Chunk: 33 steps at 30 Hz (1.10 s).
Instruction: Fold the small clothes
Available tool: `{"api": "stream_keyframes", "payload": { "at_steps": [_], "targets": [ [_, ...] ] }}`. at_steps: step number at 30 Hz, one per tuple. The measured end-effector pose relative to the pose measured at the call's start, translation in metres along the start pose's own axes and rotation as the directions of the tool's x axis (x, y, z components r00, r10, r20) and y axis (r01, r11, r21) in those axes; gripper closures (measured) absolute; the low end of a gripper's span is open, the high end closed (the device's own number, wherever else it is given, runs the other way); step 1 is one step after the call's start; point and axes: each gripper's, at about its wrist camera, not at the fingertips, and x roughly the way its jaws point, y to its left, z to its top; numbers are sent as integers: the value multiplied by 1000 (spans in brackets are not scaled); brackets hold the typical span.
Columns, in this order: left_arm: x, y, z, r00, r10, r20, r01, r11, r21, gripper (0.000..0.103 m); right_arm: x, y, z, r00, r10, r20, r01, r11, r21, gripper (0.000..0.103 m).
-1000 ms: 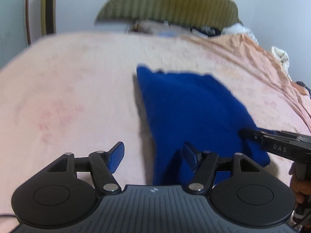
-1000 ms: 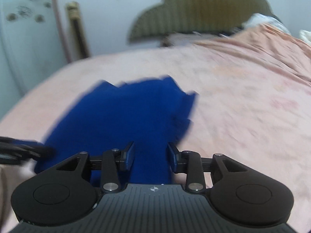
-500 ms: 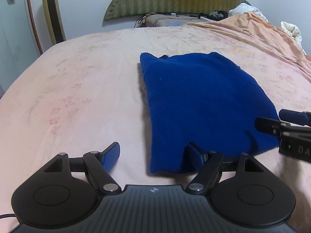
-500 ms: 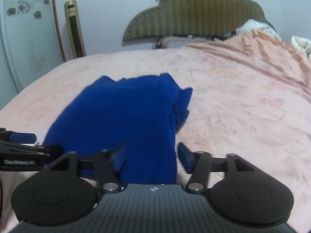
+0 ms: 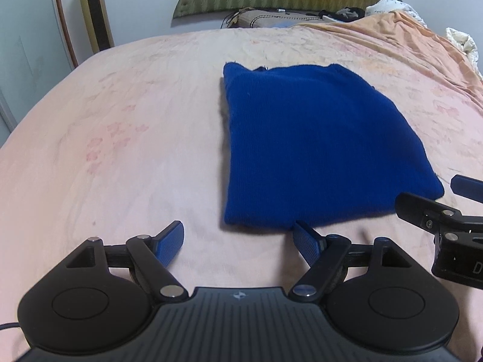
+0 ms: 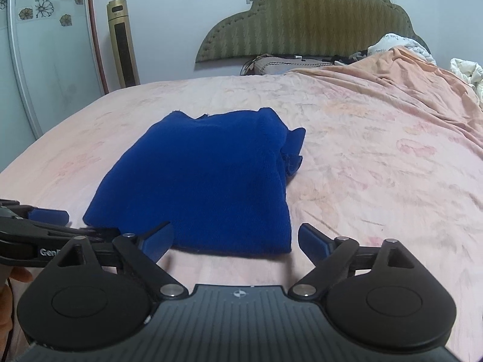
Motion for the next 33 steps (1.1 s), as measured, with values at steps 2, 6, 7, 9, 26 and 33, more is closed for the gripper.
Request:
{"api": "stream_keyframes", "payload": {
  "at_steps": [2, 6, 7, 9, 26, 33],
  "targets": [
    [-1, -1, -2, 1000, 3, -5, -3, 1000, 2, 24, -3, 2, -1, 1000, 0, 0, 0, 1000, -3, 8],
    [-5, -5, -6, 999, 31, 8, -31, 999, 17, 23, -7, 4, -5, 1000, 7, -8, -7, 1000, 0, 5],
    [-6, -6, -7, 999, 35, 8, -35, 999, 20, 23, -7, 5, -6, 1000, 8, -11, -8, 1000, 0, 4],
    [-7, -6, -9, 999, 34, 6, -34, 999, 16, 21, -8, 6, -8, 1000, 8, -19, -8, 1000, -2, 3],
    [-10, 2, -17, 999, 48, -2, -48, 998, -36, 20, -6, 7, -21, 996, 10, -86, -11, 1000, -14, 0],
    [-9, 3, -16, 998, 55, -2, -55, 997, -48, 20, -6, 7, -21, 996, 1, -91, -4, 1000, -23, 0]
  ]
}}
